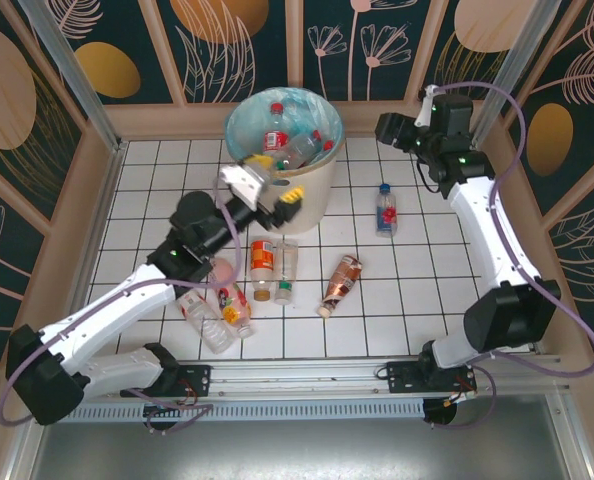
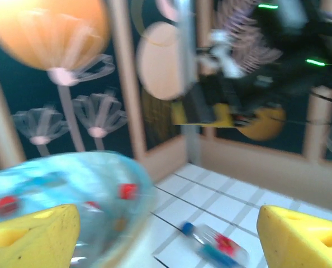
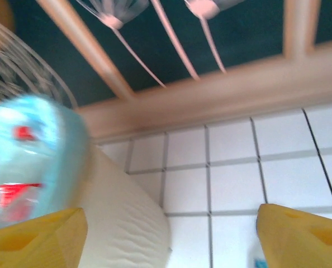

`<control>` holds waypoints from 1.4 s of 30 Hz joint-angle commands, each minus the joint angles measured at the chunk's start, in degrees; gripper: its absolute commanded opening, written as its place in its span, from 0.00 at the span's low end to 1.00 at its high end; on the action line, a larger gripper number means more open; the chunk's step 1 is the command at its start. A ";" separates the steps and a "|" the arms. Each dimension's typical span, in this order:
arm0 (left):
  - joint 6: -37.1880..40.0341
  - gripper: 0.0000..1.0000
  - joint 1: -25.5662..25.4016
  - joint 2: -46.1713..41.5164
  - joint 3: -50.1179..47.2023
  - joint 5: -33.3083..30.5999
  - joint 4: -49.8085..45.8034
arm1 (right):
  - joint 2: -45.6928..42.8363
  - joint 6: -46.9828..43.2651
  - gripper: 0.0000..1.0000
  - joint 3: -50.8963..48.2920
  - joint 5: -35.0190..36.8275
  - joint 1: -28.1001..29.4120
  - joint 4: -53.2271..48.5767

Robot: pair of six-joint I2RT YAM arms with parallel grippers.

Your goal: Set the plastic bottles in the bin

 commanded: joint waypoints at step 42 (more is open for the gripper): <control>-19.08 0.85 -15.58 31.92 18.39 -7.51 -14.22 | 44.50 -4.70 0.62 17.94 -6.90 -6.37 -14.80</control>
